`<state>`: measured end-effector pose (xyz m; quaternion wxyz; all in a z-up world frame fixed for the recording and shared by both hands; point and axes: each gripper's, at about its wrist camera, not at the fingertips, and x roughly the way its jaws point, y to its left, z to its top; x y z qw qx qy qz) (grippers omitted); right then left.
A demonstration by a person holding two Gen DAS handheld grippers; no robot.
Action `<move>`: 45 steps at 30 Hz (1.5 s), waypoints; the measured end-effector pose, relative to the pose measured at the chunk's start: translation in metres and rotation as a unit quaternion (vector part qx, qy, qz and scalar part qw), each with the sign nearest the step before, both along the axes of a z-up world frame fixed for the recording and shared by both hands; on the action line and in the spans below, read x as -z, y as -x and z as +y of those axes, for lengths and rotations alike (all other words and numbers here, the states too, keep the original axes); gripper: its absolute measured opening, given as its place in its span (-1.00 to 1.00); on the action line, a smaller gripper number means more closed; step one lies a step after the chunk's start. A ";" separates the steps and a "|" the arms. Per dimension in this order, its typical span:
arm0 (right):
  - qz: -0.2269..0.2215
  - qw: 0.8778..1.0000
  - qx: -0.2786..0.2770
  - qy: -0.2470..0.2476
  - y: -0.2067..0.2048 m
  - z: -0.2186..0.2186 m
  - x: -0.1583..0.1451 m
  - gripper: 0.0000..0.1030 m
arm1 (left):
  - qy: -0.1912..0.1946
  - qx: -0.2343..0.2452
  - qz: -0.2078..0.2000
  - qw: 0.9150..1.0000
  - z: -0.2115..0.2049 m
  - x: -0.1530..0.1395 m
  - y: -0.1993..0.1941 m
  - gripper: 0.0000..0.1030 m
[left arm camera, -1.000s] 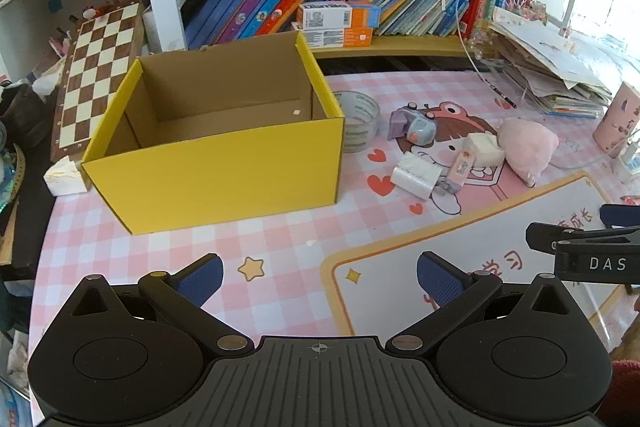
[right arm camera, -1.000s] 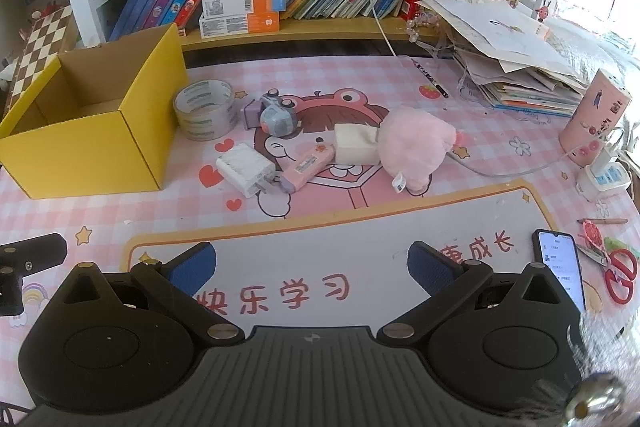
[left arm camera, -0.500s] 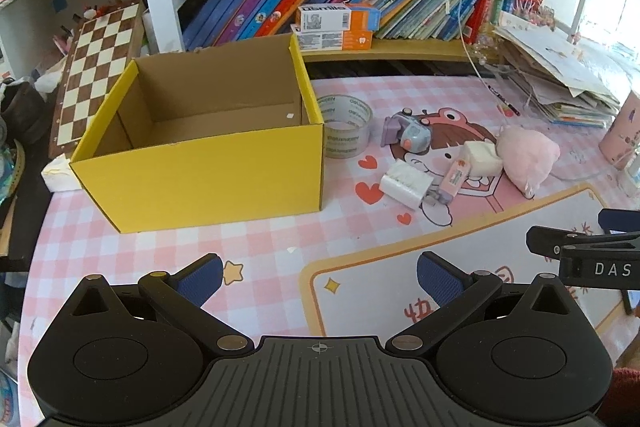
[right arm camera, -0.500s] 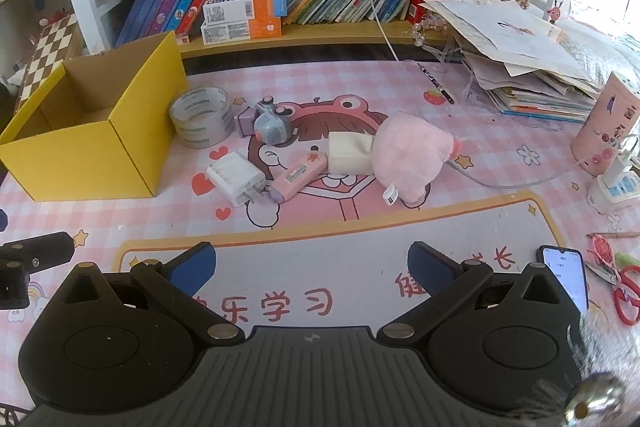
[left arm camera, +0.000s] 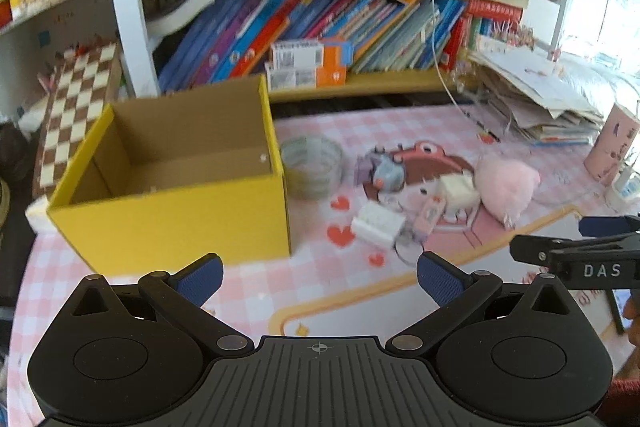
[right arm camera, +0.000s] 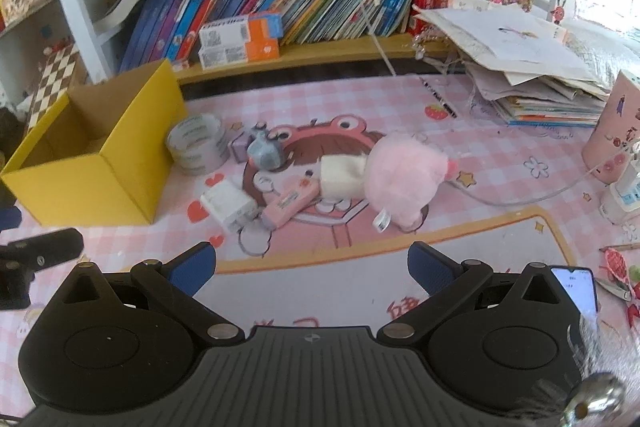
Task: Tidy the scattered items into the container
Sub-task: 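Move the right tool toward the pink plush pig while the left tool approaches the white sponge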
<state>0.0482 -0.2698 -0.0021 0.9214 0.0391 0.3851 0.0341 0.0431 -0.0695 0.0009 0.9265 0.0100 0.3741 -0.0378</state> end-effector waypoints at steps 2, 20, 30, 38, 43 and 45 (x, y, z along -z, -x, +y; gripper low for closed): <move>-0.007 1.000 0.007 -0.003 -0.001 -0.004 0.000 1.00 | -0.002 -0.001 -0.008 1.000 -0.003 -0.002 -0.006 1.00; -0.047 0.998 0.052 -0.006 -0.033 -0.033 0.007 0.85 | -0.031 0.033 -0.022 0.999 -0.035 0.001 -0.044 0.98; -0.008 0.997 0.073 0.006 -0.059 -0.050 0.027 0.71 | -0.042 0.081 0.005 0.996 -0.058 0.023 -0.067 0.95; 0.021 0.996 0.083 0.003 -0.082 -0.057 0.043 0.71 | -0.053 0.109 0.034 0.992 -0.069 0.042 -0.086 0.95; 0.035 0.995 0.089 -0.003 -0.099 -0.060 0.050 0.71 | -0.061 0.123 0.041 0.990 -0.074 0.052 -0.095 0.95; 0.038 0.995 0.090 -0.002 -0.104 -0.061 0.052 0.70 | -0.062 0.127 0.046 0.989 -0.076 0.055 -0.099 0.95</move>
